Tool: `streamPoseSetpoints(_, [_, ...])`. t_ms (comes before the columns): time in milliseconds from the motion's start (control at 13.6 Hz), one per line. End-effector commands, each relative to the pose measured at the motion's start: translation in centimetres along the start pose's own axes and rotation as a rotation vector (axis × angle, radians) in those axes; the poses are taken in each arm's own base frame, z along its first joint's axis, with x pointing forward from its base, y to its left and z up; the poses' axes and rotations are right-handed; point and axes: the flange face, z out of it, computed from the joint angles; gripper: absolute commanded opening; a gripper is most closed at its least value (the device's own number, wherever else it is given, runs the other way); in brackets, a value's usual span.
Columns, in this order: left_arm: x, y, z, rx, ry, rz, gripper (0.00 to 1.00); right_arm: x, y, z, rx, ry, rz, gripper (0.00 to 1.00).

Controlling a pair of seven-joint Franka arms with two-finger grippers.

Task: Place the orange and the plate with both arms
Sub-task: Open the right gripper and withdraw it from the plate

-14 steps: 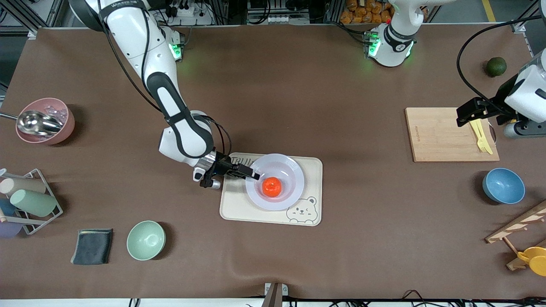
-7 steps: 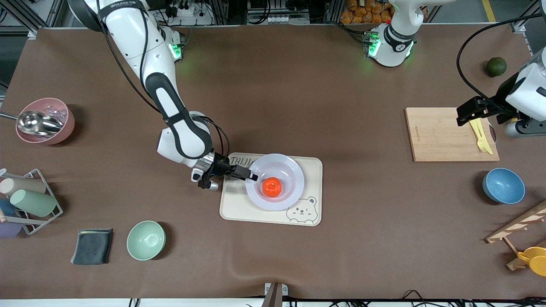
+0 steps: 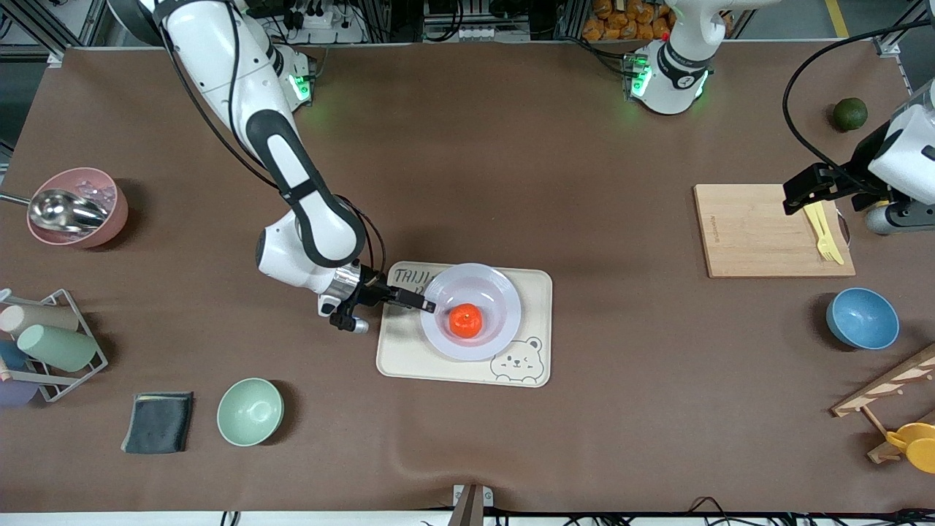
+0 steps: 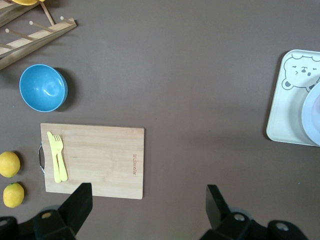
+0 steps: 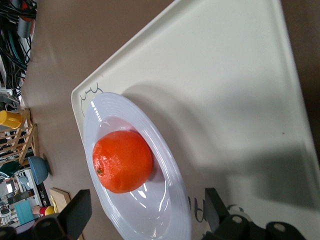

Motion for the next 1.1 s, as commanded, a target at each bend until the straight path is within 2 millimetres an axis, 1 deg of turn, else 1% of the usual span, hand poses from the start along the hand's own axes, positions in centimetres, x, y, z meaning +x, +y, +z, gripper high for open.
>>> streamPoseSetpoints(0, [-0.6,0.1,-0.6,-0.009,0.006,-0.011,1.0,0.5,-0.6,-3.3,-0.009,-0.054,0.002,1.0])
streamPoseSetpoints(73, [-0.6,0.1,-0.5,-0.008,0.002,-0.011,1.0,1.3,-0.2,-4.9,-0.019,-0.073,-0.007,1.0])
streamPoseSetpoints(220, [-0.6,-0.1,-0.5,-0.008,0.002,-0.014,1.0,2.2,-0.2,-8.8,-0.066,-0.136,-0.037,1.0])
streamPoseSetpoints(293, [-0.6,-0.1,-0.5,-0.008,0.002,-0.012,1.0,3.3,0.3,-11.3,-0.123,-0.153,-0.058,1.0])
streamPoseSetpoints(440, [-0.5,-0.1,-0.6,-0.007,0.004,-0.011,1.0,4.7,1.5,-15.1,-0.217,-0.197,-0.09,1.0])
streamPoseSetpoints(660, [-0.6,-0.1,-0.7,-0.007,0.006,-0.008,1.0,6.5,3.7,-19.5,-0.305,-0.219,-0.132,1.0])
streamPoseSetpoints(807, [-0.6,-0.1,-0.7,-0.007,0.006,-0.009,1.0,7.5,4.5,-22.3,-0.36,-0.25,-0.146,1.0])
streamPoseSetpoints(880, [-0.6,-0.1,-0.7,-0.007,0.006,-0.011,1.0,8.6,5.7,-25.3,-0.402,-0.254,-0.15,1.0])
streamPoseSetpoints(1027, [-0.6,0.0,-0.5,-0.007,0.003,-0.011,1.0,9.2,6.5,-29.9,-0.517,-0.267,-0.2,1.0])
